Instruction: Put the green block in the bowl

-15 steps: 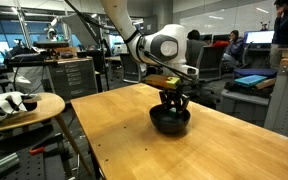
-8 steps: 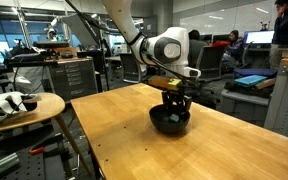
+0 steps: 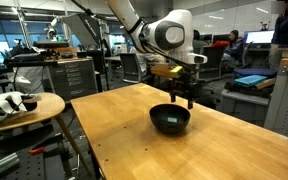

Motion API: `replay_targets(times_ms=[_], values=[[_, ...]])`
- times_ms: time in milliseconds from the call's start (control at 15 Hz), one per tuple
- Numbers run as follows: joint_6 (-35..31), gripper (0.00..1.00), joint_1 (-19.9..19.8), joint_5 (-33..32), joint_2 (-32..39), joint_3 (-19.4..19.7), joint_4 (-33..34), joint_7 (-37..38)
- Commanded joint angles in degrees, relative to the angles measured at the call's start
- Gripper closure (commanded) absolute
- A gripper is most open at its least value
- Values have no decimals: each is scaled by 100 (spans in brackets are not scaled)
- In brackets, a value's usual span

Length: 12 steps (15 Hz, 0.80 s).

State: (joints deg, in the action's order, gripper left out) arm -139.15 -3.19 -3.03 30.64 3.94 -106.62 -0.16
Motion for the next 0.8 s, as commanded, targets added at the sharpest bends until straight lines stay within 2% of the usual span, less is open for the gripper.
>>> replay_targets(times_ms=[0, 333, 467, 533, 733], values=[[223, 0, 47, -16, -565, 80, -286, 257], [828, 0, 62, -61, -823, 47, 6, 243], [1466, 0, 38, -9, -810, 6, 373, 163], [931, 0, 14, -13, -732, 7, 89, 171], [1005, 0, 14, -13, -730, 5, 112, 170]])
